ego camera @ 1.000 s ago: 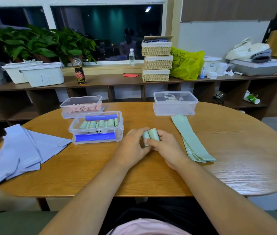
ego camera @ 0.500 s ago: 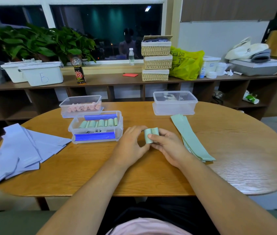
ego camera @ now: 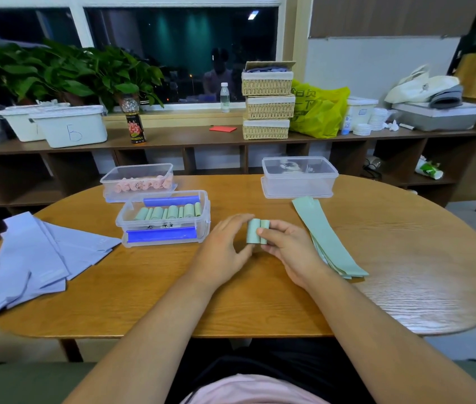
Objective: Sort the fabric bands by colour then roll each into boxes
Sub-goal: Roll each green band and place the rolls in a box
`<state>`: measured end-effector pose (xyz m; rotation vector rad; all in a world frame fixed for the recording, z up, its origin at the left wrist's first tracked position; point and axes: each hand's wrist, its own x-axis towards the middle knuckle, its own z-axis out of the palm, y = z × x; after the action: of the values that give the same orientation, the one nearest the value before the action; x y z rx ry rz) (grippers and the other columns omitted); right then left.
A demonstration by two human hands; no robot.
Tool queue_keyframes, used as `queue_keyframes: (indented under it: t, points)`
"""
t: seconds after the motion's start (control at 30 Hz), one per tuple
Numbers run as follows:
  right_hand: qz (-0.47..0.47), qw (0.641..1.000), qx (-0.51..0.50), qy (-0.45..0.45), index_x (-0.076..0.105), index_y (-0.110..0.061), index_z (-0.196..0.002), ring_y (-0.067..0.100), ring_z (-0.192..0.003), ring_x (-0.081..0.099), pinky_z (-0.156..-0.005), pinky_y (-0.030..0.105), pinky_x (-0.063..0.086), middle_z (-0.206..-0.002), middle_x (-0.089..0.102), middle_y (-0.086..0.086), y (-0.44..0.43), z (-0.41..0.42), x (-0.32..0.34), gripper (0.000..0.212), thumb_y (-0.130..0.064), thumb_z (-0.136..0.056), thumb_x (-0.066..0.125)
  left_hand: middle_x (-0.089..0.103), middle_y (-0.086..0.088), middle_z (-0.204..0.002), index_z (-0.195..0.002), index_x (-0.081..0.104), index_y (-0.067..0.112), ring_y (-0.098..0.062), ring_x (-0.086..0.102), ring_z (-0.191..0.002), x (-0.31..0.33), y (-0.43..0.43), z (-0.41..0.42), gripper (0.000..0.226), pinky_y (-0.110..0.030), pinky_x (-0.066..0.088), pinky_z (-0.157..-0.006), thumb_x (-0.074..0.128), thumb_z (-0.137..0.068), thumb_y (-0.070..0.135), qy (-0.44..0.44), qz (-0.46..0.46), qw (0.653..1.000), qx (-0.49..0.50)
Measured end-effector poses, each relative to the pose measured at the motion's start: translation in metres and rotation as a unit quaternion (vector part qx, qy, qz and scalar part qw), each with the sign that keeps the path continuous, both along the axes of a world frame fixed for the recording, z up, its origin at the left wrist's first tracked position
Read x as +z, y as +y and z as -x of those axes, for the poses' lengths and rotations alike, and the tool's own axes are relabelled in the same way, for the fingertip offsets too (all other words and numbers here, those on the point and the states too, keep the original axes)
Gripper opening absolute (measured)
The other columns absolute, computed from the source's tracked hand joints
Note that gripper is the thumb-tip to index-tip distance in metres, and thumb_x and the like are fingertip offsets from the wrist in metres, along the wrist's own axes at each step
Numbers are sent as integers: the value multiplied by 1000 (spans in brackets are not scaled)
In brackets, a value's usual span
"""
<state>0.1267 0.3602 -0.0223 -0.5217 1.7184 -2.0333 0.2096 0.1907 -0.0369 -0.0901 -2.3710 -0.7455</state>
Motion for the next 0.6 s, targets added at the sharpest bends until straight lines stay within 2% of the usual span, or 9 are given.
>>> queue_keyframes:
  t: [0.17, 0.33, 0.47, 0.6]
  points:
    - [-2, 1000, 6, -6, 78, -14, -117, 30, -118, 71, -106, 45, 57, -115, 78, 12, -2, -4, 3, 24, -19, -94, 80, 57, 10, -149, -152, 54, 25, -6, 50, -138, 2, 0, -6, 65, -27, 43, -116, 76, -91, 16, 10, 35, 999, -9]
    - [-4, 999, 21, -25, 77, -12, -119, 27, -115, 74, -102, 41, 59, -116, 78, 12, -6, -11, 18, 27, -18, -93, 81, 58, 7, -147, -151, 54, 21, -9, 50, -138, 8, -12, -21, 64, -24, 38, -118, 76, -92, 17, 51, 63, 997, 4]
    - [-15, 999, 33, -11, 75, -12, -121, 21, -108, 76, -96, 34, 61, -115, 79, 8, -22, -18, 43, 30, -19, -93, 81, 63, 5, -139, -141, 61, 20, -12, 54, -133, 13, -52, -50, 49, -27, 42, -114, 75, -95, 21, 86, 55, 990, 96]
    - [-14, 997, 70, 13, 71, -12, -125, 23, -109, 77, -97, 37, 62, -113, 80, 7, -52, -29, 74, 34, -19, -93, 81, 63, 3, -135, -135, 60, 22, -14, 54, -127, 16, -116, -82, 41, -22, 45, -99, 71, -96, 17, 71, 15, 974, 214]
